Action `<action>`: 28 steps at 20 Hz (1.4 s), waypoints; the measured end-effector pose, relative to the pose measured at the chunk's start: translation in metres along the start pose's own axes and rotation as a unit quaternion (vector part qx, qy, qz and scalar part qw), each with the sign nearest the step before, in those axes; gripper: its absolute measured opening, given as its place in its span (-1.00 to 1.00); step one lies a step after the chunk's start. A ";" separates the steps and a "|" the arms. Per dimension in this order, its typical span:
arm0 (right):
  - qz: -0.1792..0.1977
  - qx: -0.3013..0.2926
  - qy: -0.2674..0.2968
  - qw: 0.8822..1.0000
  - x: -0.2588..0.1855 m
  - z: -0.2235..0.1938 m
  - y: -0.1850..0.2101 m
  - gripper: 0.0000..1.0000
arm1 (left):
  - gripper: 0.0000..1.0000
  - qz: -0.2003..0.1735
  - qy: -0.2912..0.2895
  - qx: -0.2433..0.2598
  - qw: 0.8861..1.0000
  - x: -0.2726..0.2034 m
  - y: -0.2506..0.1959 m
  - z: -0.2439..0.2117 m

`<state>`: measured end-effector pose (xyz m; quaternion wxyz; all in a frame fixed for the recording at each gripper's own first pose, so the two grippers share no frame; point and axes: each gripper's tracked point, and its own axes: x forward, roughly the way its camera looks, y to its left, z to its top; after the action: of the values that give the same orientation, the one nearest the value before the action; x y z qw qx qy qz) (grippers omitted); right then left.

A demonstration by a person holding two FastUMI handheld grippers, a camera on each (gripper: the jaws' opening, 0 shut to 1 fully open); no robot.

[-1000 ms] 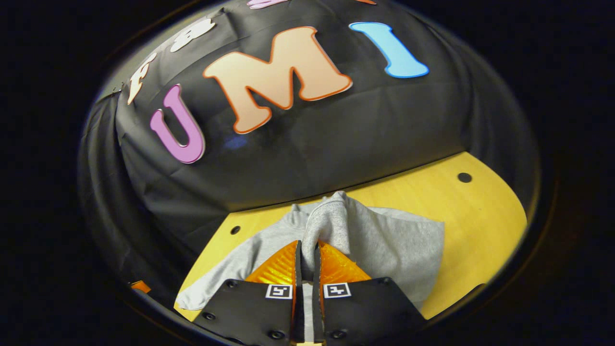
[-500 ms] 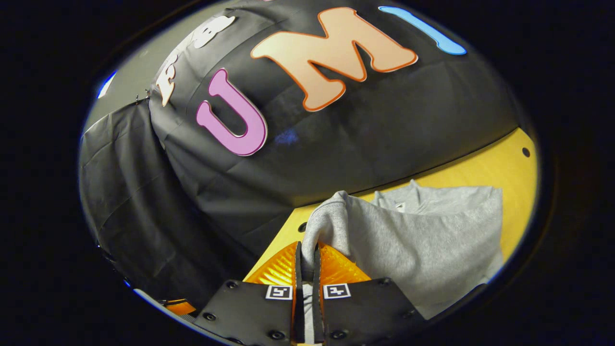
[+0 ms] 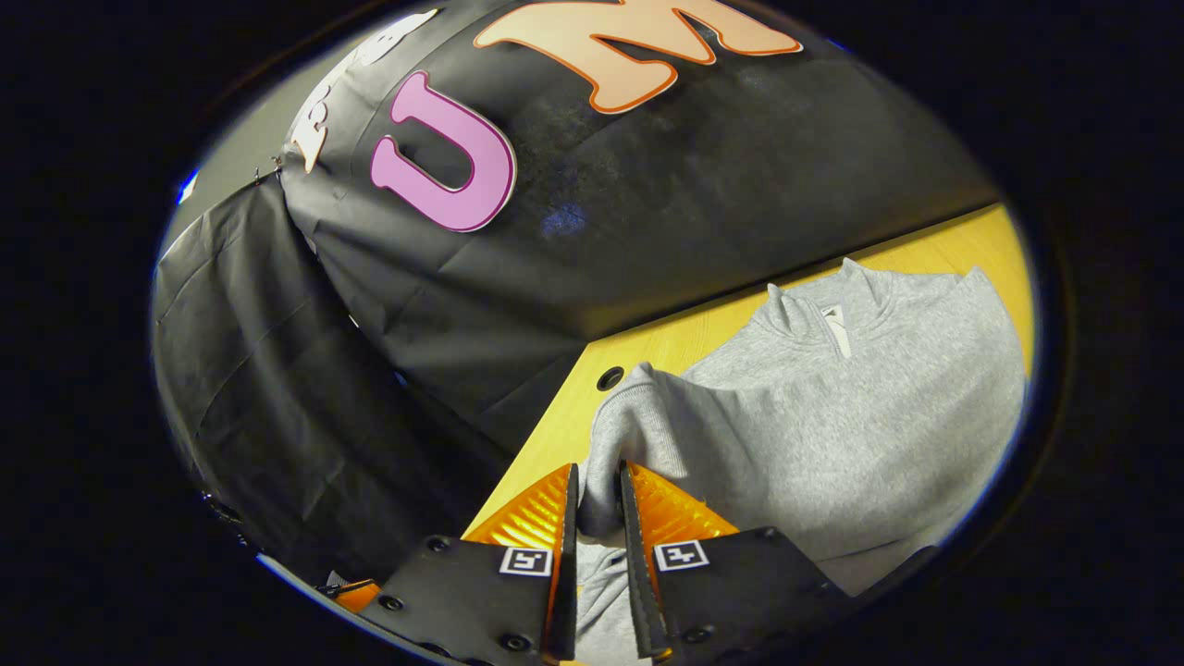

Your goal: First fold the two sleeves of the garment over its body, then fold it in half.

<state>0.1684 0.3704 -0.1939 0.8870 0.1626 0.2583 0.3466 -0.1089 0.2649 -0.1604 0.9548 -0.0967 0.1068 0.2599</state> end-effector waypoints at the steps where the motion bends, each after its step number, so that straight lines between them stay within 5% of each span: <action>1: -0.003 -0.005 0.002 1.000 -0.001 -0.006 -0.004 -0.48 | 0.89 0.011 0.004 0.001 1.000 0.006 0.011 -0.006; 4: -0.009 -0.024 0.002 1.000 -0.003 -0.011 -0.002 0.44 | 0.90 0.019 0.011 0.001 1.000 0.023 0.021 -0.016; 5: -0.016 -0.038 0.001 0.999 -0.004 -0.013 -0.004 0.46 | 0.89 0.022 0.015 0.002 1.000 0.028 0.025 -0.020; 6: -0.021 -0.056 0.000 0.998 -0.011 -0.012 -0.005 1.00 | 0.90 0.024 0.017 0.004 1.000 0.034 0.028 -0.023; 14: -0.060 -0.136 -0.025 0.989 -0.057 0.010 -0.007 0.94 | 0.89 0.045 0.054 0.016 0.997 0.063 0.049 -0.056; 23: -0.106 -0.156 -0.059 0.980 -0.123 0.045 -0.027 0.94 | 0.79 0.047 0.072 0.043 0.995 0.065 0.054 -0.072; 25: -0.120 -0.163 -0.057 0.978 -0.140 0.048 -0.040 0.94 | 0.55 0.041 0.071 0.036 0.996 0.069 0.048 -0.071; 27: -0.135 -0.174 -0.058 0.974 -0.158 0.052 -0.050 0.94 | -0.17 0.037 0.073 0.024 0.996 0.075 0.043 -0.068; 28: -0.143 -0.176 -0.062 0.972 -0.168 0.055 -0.055 0.94 | -0.31 0.033 0.075 0.018 0.996 0.076 0.040 -0.068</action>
<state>0.1234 0.2080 -0.1167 0.9562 -0.0132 0.1581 0.2459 -0.0758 0.3188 -0.2503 0.9366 -0.0949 0.1857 0.2817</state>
